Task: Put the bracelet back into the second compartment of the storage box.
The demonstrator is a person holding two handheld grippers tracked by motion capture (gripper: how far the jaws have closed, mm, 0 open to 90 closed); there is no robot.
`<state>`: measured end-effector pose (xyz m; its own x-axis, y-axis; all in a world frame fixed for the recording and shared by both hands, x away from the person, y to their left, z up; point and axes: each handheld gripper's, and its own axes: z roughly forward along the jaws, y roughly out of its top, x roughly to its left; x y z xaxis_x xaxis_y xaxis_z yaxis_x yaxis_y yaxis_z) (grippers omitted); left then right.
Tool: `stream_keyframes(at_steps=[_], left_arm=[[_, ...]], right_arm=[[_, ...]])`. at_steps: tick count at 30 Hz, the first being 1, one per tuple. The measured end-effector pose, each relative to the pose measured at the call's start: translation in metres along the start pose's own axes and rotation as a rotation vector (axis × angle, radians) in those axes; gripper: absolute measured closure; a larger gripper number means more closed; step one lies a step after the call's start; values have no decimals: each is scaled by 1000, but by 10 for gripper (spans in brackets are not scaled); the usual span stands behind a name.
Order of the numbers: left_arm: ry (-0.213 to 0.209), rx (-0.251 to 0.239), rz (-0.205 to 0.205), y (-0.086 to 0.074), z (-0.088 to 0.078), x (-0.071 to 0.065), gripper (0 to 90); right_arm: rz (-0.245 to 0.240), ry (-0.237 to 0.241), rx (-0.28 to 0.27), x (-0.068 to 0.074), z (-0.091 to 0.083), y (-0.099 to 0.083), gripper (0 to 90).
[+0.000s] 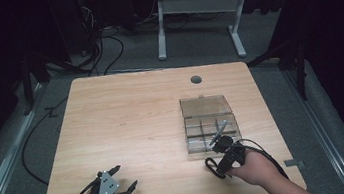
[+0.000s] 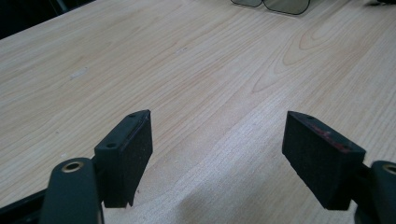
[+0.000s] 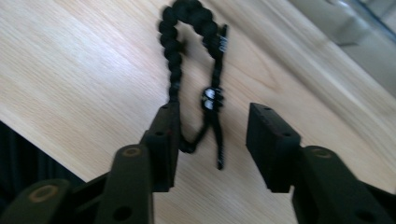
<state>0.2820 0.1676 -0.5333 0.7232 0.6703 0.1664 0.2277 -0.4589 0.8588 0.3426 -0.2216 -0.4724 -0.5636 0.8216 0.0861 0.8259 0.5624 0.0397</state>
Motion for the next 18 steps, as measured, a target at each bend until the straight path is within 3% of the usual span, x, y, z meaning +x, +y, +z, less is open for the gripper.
stream_keyframes(at_steps=[3,5,6,8,18], left_arm=[[0,0,1,0,0,0,250],[-1,0,2,0,0,0,250],[-1,1,2,0,0,0,250],[-1,0,3,0,0,0,250],[-4,0,5,0,0,0,250]], right_arm=[[-31,1,-5,2,3,4,499],[-20,3,-4,6,5,7,487],[-63,0,-23,4,8,9,482],[-25,-3,-5,9,9,12,474],[-36,-17,10,10,18,24,502]])
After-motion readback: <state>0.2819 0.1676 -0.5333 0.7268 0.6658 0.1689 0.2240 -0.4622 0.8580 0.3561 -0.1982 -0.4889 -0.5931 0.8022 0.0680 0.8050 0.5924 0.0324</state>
